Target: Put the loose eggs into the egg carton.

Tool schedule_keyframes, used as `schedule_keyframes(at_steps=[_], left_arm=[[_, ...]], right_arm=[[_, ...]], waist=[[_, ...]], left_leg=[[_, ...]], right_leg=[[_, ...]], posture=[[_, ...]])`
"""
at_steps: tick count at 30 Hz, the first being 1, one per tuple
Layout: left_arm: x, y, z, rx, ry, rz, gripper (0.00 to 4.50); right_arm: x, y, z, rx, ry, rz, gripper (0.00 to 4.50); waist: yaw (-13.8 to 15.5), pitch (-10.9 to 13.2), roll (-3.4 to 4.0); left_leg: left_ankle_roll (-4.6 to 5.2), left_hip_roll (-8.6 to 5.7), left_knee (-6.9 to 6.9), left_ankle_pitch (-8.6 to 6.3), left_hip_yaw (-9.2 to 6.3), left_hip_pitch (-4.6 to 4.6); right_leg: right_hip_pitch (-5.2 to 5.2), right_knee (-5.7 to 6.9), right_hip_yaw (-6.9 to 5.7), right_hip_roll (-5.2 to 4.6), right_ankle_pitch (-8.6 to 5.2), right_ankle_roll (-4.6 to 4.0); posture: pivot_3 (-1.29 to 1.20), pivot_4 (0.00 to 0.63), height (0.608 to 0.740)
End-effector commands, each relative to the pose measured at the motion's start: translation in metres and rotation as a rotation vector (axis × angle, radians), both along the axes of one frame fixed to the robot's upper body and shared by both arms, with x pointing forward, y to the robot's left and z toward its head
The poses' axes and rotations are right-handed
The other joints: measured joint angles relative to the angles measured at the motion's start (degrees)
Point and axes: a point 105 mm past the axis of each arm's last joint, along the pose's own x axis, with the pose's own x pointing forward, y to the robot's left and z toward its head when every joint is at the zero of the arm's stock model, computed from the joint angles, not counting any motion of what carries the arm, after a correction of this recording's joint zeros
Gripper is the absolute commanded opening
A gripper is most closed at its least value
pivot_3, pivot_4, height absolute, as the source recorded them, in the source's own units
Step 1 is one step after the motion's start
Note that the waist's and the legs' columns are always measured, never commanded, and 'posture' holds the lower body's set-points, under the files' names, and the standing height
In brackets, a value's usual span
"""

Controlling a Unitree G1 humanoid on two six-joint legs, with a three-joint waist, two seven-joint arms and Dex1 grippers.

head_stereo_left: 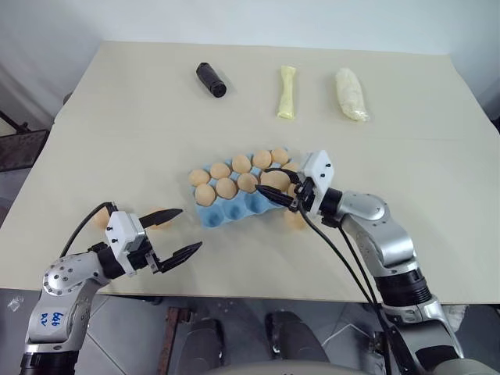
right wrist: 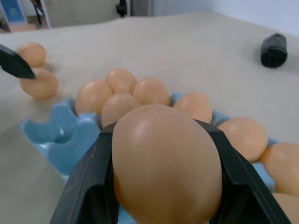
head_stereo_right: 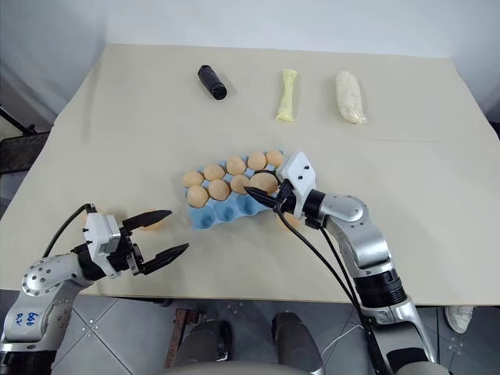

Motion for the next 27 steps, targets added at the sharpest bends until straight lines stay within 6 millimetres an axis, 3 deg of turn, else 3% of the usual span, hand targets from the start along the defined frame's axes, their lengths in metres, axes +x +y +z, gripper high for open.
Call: schedule_keyframes(at_steps=[1,6,10,13,20,27], left_arm=[[-0.004,-0.004,0.007,-0.006,-0.041,-0.005,4.5],[-0.004,-0.001,0.008,-0.011,-0.037,0.003,4.5],[-0.002,-0.007,0.01,-0.014,-0.042,-0.025,4.5],[0.002,-0.016,0.014,-0.026,-0.052,-0.07,4.5],[0.013,-0.034,0.013,0.018,-0.079,-0.162,4.5],[0.015,-0.046,0.013,0.002,-0.064,-0.228,4.5]], right_arm=[[0.002,-0.009,0.005,0.013,-0.038,-0.029,2.75],[-0.003,-0.031,0.014,0.036,-0.061,-0.065,4.46],[-0.018,-0.042,0.029,0.083,-0.099,-0.044,4.49],[-0.03,-0.063,0.029,0.071,-0.107,-0.078,4.49],[-0.06,-0.132,-0.007,-0.097,-0.083,-0.236,4.49],[-0.079,-0.153,-0.037,-0.141,0.007,-0.224,4.49]], waist=[[-0.1,0.0,0.0],[0.0,0.0,0.0],[0.0,0.0,0.0],[0.0,0.0,0.0],[1.4,0.0,-0.02],[1.3,0.0,-0.04]], left_leg=[[0.01,-0.03,-0.02,0.0,0.0,0.0],[0.03,-0.05,-0.18,0.01,0.02,-0.03],[0.04,-0.06,-0.19,0.02,0.04,-0.06],[0.06,-0.06,-0.2,0.06,0.04,-0.05],[0.11,-0.2,-0.21,0.05,0.03,0.07],[0.11,-0.16,-0.19,0.16,0.1,0.25]], right_leg=[[-0.01,0.0,-0.01,-0.03,0.0,0.0],[-0.1,-0.01,-0.06,-0.06,0.0,0.0],[-0.12,-0.05,-0.06,-0.06,0.0,0.0],[-0.1,-0.05,-0.06,-0.06,0.0,0.0],[0.16,-0.27,-0.07,-0.13,0.0,0.03],[0.25,-0.18,-0.01,-0.07,0.01,0.04]], posture=[[0.0,0.15,0.74],[0.0,0.15,0.74],[0.0,0.15,0.74],[0.0,0.15,0.74],[0.0,0.15,0.74],[0.0,0.15,0.74]])
